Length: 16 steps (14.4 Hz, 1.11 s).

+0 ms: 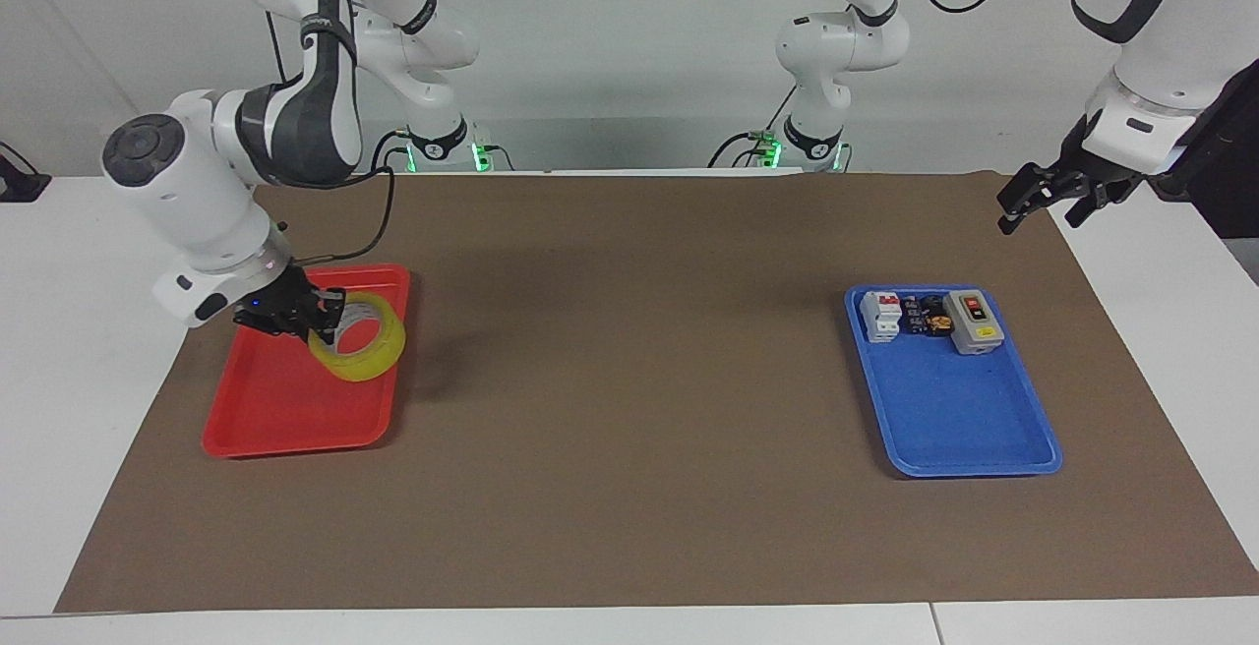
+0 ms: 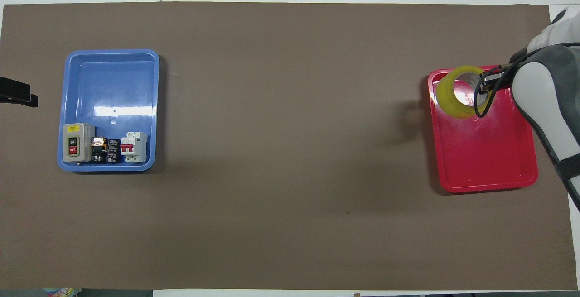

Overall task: Place and move tape with both arms
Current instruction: 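Lower the tape into the red tray with the right gripper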

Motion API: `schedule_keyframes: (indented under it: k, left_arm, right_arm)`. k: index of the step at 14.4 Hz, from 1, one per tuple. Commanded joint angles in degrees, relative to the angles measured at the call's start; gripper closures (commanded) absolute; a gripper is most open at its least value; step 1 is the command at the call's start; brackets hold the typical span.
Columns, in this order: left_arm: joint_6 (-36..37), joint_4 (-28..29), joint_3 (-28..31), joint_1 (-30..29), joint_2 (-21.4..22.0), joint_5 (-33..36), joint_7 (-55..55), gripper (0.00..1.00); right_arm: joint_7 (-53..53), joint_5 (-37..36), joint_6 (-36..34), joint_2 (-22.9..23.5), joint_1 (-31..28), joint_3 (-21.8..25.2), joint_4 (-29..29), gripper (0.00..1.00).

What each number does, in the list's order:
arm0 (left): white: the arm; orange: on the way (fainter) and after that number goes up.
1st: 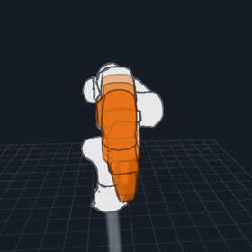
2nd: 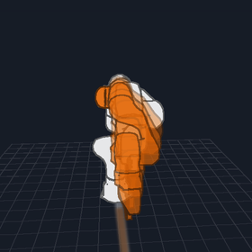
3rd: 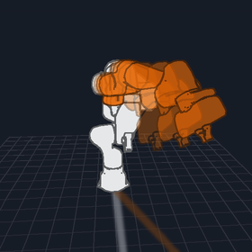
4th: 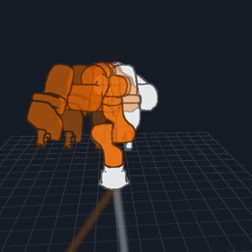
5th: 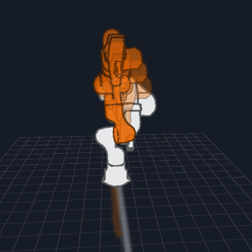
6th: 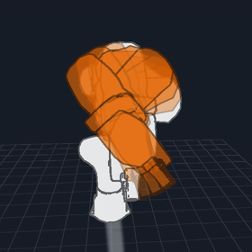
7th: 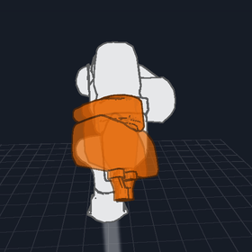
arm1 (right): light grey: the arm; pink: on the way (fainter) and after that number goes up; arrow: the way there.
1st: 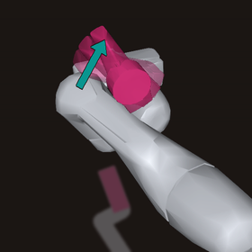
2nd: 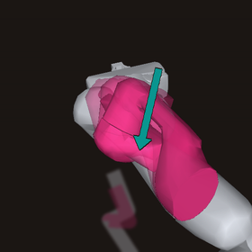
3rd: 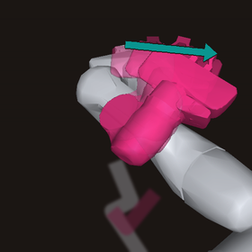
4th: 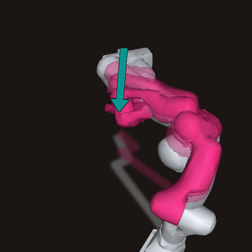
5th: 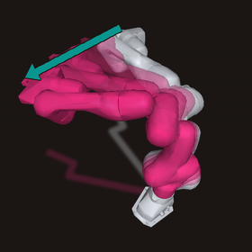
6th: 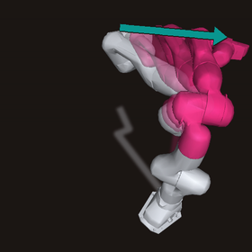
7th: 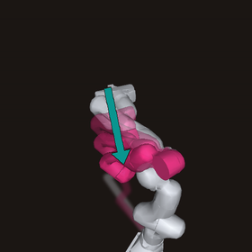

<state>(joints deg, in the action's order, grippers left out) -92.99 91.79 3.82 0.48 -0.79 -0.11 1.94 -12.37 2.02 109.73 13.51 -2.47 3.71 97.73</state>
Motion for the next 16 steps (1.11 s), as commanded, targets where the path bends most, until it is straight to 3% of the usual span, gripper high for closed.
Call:
schedule_keyframes:
  k: [1,4,7,13,14,16]
  left_arm:
    - [1.0,-0.4,0.1,0.0,0.3,-0.6,0.8,0.0]
    - [1.1,-0.4,0.1,0.0,0.3,-0.6,0.8,0.0]
    - [1.1,-0.4,0.1,0.0,0.3,-0.6,0.8,0.0]
    - [1.1,-0.4,0.1,0.0,0.4,-0.6,0.8,0.0]
    - [1.1,-0.4,0.1,0.0,0.3,-0.6,0.8,0.0]
    - [1.1,-0.4,0.1,0.0,0.3,-0.6,0.8,0.0]
  right_arm:
    - [-3.4,-1.7,6.1,-1.6,-3.0,-0.7,6.7,1.0]
    - [-7.0,-2.7,14.1,-1.6,-5.8,-0.6,12.9,1.0]
    - [-10.8,-2.7,15.9,0.5,-8.9,-0.7,13.2,1.0]
    - [-11.5,-2.7,17.8,1.7,-9.5,-0.7,15.4,1.0]
    - [-11.8,-2.6,18.2,1.7,-9.7,-0.7,15.7,0.97]
    - [-11.9,-2.7,18.8,1.8,-9.7,-0.6,15.9,0.81]
